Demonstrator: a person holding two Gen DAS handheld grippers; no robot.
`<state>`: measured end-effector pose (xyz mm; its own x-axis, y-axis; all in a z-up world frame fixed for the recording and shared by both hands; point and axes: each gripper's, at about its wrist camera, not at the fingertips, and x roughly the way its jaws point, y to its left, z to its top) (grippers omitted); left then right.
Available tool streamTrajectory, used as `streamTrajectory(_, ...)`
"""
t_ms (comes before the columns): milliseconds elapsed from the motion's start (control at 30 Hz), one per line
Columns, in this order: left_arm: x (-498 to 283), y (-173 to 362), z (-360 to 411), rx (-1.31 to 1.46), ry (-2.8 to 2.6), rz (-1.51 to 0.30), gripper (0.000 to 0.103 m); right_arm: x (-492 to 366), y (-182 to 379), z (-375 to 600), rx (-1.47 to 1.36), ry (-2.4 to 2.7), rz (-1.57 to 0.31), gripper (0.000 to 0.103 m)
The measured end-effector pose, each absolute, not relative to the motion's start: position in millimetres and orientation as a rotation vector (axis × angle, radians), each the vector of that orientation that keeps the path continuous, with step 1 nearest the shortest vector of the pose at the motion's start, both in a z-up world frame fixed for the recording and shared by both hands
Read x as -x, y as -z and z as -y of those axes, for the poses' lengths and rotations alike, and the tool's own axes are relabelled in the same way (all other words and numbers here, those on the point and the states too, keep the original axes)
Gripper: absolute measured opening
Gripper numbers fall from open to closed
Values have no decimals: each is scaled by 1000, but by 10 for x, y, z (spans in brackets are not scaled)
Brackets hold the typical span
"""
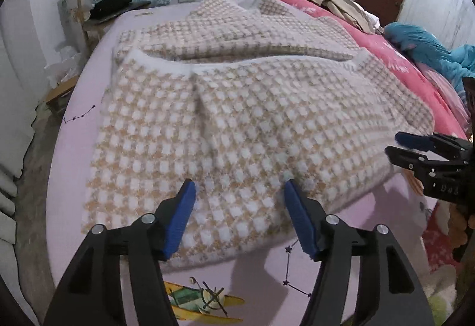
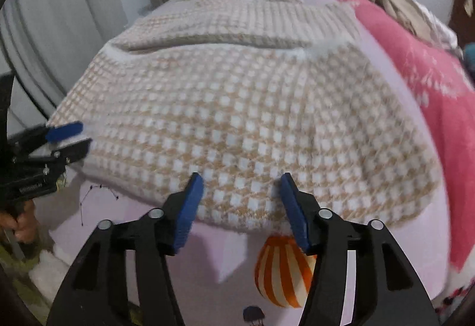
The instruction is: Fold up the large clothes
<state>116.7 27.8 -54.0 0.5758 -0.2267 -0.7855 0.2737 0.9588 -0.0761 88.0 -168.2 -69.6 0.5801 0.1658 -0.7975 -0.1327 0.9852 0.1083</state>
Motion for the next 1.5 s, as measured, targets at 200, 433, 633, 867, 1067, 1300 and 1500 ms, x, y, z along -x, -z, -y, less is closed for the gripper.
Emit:
streamTrajectory(200, -1075, 331, -252, -66, 328, -864, 61, -872, 464, 1687, -58, -241, -897, 53)
streamTrajectory(433, -1130, 584, 18, -139, 328, -908, 68, -907, 742, 1341, 55, -242, -934, 58)
streamTrajectory(633, -1107, 567, 1, -126, 325, -907, 71, -876, 715, 1378, 17, -263, -942, 60)
streamTrajectory(867, -1151, 565, -45, -110, 297, -927, 82, -815, 591, 1364, -51, -283, -941, 77)
streamTrajectory(1067, -1172, 573, -57, -116, 270, -941, 91, -836, 445, 1543, -71, -233, -890, 83)
streamTrajectory(1300, -1208, 583, -61, -112, 241, -960, 98, -936, 610, 1650, -97, -169, -952, 83)
streamTrajectory(1500, -1225, 600, -72, -105, 240, -965, 98, -992, 766, 1657, -99, -161, -977, 90)
